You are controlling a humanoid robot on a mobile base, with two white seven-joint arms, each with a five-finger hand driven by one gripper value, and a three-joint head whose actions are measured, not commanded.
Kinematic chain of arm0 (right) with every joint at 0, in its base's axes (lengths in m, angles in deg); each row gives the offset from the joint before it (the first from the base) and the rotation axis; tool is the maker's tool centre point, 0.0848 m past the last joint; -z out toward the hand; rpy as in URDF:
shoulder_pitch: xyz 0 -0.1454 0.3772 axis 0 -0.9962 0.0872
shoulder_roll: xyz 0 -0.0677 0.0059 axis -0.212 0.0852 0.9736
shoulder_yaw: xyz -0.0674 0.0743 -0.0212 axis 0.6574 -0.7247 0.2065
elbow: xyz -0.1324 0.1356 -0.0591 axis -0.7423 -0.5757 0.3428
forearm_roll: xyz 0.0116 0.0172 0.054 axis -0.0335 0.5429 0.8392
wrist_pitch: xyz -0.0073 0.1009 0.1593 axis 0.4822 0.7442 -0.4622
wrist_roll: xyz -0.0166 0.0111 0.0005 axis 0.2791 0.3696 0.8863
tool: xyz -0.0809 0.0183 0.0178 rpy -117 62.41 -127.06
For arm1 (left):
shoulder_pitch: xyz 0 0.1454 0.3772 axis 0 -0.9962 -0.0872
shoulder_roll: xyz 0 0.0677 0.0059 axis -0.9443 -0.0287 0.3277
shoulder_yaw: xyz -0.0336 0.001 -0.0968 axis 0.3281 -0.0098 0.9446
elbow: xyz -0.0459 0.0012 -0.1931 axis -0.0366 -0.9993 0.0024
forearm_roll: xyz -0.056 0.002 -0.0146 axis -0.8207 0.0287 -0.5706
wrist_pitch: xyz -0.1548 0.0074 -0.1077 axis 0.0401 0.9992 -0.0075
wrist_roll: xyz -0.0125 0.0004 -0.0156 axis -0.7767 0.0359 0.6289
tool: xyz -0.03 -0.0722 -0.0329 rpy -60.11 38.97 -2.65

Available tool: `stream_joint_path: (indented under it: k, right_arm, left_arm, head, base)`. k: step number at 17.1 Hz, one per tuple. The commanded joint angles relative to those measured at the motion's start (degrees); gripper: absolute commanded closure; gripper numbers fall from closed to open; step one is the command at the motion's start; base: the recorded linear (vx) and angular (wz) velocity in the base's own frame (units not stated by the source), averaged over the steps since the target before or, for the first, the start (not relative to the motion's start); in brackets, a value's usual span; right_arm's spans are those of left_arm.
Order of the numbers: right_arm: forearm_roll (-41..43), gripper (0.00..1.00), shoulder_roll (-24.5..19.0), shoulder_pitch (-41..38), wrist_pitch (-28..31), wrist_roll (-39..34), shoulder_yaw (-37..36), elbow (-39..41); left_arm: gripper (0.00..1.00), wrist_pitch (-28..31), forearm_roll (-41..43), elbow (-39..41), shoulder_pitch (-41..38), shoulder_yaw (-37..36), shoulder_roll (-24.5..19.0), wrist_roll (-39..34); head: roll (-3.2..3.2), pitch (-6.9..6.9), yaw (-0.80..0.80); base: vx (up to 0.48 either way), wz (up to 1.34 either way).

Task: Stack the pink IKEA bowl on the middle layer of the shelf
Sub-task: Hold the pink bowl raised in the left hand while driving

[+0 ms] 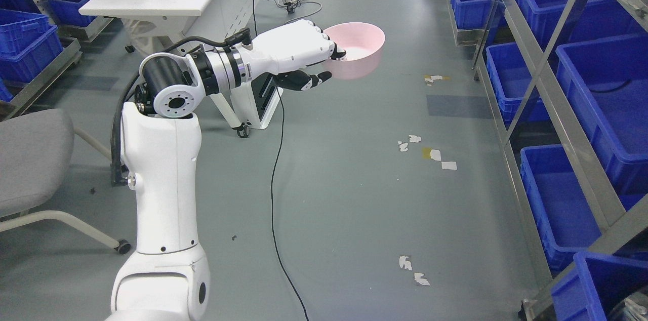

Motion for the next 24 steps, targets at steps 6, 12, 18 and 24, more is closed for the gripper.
stream_joint_path:
  k: [6, 12, 18, 24]
  right_arm:
    - [0.00, 0.00, 1.00, -1.31, 0.04, 0.00, 0.00, 1.00]
    - [0.00, 0.00, 1.00, -1.31, 0.04, 0.00, 0.00, 1.00]
    - [0.00, 0.00, 1.00, -1.31, 0.04, 0.00, 0.00, 1.00]
    - [0.00, 0.00, 1.00, -1.31, 0.04, 0.00, 0.00, 1.00]
  left_arm:
    - [1.00, 0.01, 0.00, 0.96, 0.20, -0.60, -0.70, -0.03]
    - [1.00, 0.01, 0.08, 1.05, 0.20, -0.60, -0.70, -0.03]
    - [0.99, 0.01, 0.17, 1.05, -0.15, -0.60, -0.70, -0.12]
    - [0.99, 0.01, 0.26, 1.05, -0.15, -0.52, -0.70, -0.12]
  head:
    - [0.00, 0.00, 0.00]
    - [0.00, 0.00, 0.00]
    - [0.00, 0.00, 0.00]
    - [0.00, 0.00, 0.00]
  base:
    - [0.162, -0.05]
    - [0.248, -0.06]
    - [0.275, -0.01]
    - [0.310, 0.01]
